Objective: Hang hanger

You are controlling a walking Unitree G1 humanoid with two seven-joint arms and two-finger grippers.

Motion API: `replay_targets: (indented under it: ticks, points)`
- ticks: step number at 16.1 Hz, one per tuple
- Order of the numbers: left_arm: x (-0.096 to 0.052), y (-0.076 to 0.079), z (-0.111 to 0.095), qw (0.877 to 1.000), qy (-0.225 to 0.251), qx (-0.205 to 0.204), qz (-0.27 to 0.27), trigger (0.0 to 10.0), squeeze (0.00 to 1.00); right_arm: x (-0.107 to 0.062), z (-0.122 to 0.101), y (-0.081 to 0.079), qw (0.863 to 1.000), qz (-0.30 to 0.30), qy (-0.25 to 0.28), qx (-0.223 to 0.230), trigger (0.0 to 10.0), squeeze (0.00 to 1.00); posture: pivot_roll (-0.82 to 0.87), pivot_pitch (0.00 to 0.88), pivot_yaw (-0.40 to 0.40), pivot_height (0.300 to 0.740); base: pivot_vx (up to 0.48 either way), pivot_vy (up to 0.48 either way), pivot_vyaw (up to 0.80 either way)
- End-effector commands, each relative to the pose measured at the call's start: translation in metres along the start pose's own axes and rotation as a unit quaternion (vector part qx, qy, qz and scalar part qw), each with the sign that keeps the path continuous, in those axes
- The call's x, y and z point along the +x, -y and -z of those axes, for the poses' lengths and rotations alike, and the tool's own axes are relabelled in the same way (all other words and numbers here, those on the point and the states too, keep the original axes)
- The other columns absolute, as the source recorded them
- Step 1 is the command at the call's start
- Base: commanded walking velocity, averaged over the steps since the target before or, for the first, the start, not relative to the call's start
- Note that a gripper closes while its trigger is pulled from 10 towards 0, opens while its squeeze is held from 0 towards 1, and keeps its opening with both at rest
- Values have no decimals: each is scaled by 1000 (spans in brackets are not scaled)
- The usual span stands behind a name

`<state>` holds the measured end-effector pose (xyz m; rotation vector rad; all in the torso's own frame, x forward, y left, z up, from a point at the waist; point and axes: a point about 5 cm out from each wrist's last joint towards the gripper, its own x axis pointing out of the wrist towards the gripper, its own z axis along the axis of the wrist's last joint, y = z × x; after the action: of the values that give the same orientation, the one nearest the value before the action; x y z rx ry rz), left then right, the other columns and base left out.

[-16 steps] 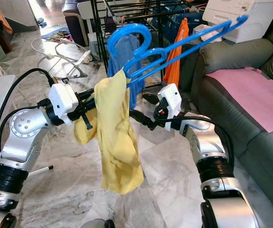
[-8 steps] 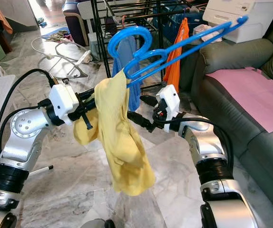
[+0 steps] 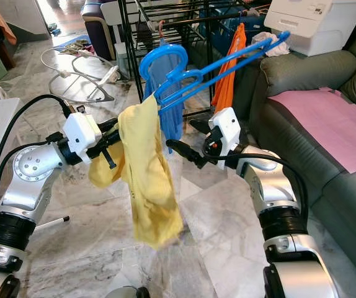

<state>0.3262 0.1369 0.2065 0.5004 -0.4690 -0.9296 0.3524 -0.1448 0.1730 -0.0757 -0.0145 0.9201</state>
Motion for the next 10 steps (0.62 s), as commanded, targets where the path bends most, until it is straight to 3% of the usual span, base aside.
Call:
replay_targets:
  ticks: [1, 10]
  points:
    - [5, -6, -18, 999, 42, 21, -1, 0, 0, 5, -8, -2, 1000, -13, 8, -14, 10000, 0, -51, 24, 49, 740, 0, 0, 0]
    - [22, -5, -60, 992, 124, 20, 26, 0, 0, 8, -4, -5, 1000, -18, 3, -13, 10000, 0, -46, 24, 49, 740, 0, 0, 0]
